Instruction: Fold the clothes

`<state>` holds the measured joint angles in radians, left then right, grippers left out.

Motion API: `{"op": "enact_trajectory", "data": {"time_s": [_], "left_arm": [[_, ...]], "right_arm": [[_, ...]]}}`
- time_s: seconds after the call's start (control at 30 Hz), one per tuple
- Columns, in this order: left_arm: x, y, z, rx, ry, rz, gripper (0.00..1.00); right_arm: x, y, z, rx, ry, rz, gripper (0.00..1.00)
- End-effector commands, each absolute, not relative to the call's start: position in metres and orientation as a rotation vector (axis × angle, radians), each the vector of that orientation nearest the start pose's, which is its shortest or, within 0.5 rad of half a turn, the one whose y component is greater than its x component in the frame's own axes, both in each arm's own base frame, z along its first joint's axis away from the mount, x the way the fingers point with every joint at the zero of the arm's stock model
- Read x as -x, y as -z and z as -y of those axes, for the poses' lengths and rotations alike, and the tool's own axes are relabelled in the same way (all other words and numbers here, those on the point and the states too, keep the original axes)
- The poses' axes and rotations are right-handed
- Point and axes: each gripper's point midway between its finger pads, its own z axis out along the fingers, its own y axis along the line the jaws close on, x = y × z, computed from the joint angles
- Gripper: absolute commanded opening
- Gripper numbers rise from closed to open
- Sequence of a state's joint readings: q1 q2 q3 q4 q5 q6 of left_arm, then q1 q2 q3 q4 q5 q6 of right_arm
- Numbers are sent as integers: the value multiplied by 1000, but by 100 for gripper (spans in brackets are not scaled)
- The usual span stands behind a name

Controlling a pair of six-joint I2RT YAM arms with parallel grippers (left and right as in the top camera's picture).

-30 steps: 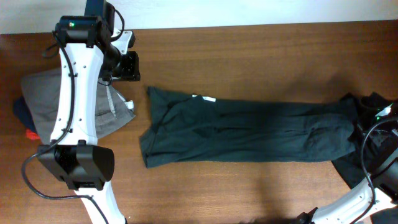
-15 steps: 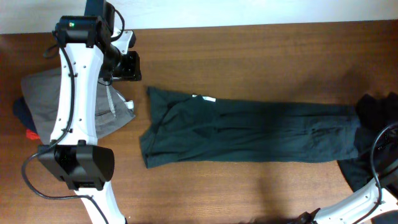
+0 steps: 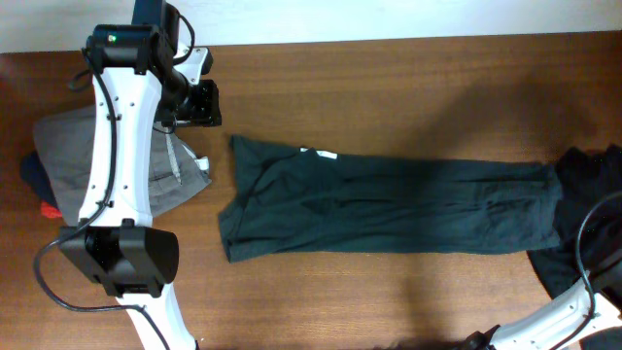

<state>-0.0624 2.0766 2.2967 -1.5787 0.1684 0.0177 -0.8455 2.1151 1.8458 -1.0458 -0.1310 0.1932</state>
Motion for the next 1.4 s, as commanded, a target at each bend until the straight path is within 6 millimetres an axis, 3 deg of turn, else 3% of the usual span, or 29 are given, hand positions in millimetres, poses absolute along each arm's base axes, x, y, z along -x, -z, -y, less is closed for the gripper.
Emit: {"op": "enact_trajectory", "data": {"time_s": [0.0, 0.17, 0.3, 0.47, 0.63, 0.7, 0.83, 0.87, 0.93, 1.1, 1.17, 1.27, 1.37], "left_arm": [[-424, -229, 58, -145, 269, -2883, 48], [-421, -229, 58, -144, 269, -2892, 48], [-413, -215, 56, -96, 264, -2955, 49], [-405, -168, 58, -1, 307, -3062, 48], [-374, -111, 97, -188, 536, -3164, 50], [-365, -88, 109, -280, 537, -3177, 55], [-367, -54, 127, -474, 515, -3101, 57], [-366, -45, 129, -493, 493, -3093, 54], [-362, -29, 130, -524, 445, -3092, 36], [-350, 7, 113, -540, 297, -3113, 0], [-344, 16, 100, -508, 208, -3140, 0], [-334, 29, 55, -211, -75, -3220, 0], [-322, 37, 23, 12, -110, -3263, 0]], "right_arm": [[-346, -72, 291, -1302, -215, -2597, 4], [-355, -63, 266, -1253, -267, -2649, 4], [-372, -89, 261, -1120, -406, -2574, 4], [-385, -161, 255, -948, -583, -2393, 5], [-379, -212, 236, -837, -581, -2342, 10], [-377, -225, 226, -788, -567, -2343, 17], [-379, -233, 209, -752, -580, -2357, 18], [-379, -232, 204, -749, -591, -2370, 18], [-378, -228, 197, -751, -601, -2394, 17], [-379, -224, 184, -739, -600, -2441, 17], [-378, -220, 182, -740, -574, -2466, 17], [-373, -212, 182, -760, -499, -2527, 17], [-365, -200, 190, -829, -382, -2586, 18]]}}
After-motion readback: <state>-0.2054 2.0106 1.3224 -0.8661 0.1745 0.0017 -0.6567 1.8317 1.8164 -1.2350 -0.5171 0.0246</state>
